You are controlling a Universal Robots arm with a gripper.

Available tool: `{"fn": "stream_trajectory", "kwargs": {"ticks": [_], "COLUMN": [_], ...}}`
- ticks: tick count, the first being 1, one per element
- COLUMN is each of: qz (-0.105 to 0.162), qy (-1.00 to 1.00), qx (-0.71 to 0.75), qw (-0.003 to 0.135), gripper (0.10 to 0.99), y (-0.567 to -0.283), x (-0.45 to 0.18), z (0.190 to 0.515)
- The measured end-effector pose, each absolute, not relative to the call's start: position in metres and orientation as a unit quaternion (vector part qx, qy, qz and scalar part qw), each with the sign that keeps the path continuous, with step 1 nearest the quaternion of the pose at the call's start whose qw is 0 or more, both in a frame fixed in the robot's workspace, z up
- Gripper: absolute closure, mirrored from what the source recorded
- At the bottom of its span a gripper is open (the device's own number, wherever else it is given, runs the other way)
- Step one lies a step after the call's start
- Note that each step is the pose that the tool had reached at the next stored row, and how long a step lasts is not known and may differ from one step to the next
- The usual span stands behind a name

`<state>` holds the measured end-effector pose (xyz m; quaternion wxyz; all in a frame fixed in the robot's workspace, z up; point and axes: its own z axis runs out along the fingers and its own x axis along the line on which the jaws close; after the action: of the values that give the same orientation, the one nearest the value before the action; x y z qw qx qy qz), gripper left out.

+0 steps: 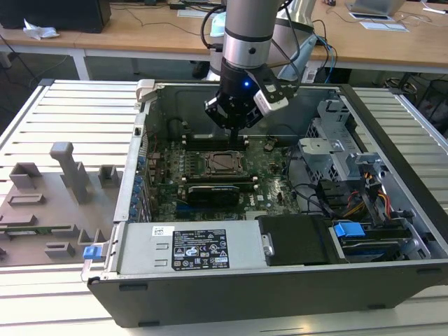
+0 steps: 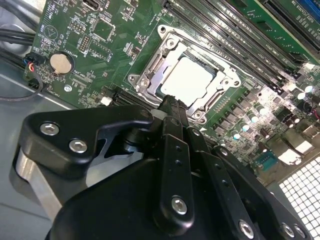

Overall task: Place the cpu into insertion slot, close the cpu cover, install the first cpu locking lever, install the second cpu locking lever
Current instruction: 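Install the first cpu locking lever, then install the second cpu locking lever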

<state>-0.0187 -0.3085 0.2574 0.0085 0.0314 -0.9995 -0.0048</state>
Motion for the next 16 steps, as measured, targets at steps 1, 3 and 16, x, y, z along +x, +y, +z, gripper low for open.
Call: {"fn": "stream_trajectory", "kwargs": {"ticks": [1,3,16], "qz": [-0.005,-0.005,-0.005], "qy": [-0.999,-0.999,-0.999], "qx": [0.031,0.031,0.031], "qw": [0.009,0.009,0.009], "gripper": [0.98,0.98,0.98], "y": [-0.3085,-0.3085,-0.3175], "x": [-0.0187,-0.0187,-0.0195], "z": [0.2574,0.2575,0.2578]}}
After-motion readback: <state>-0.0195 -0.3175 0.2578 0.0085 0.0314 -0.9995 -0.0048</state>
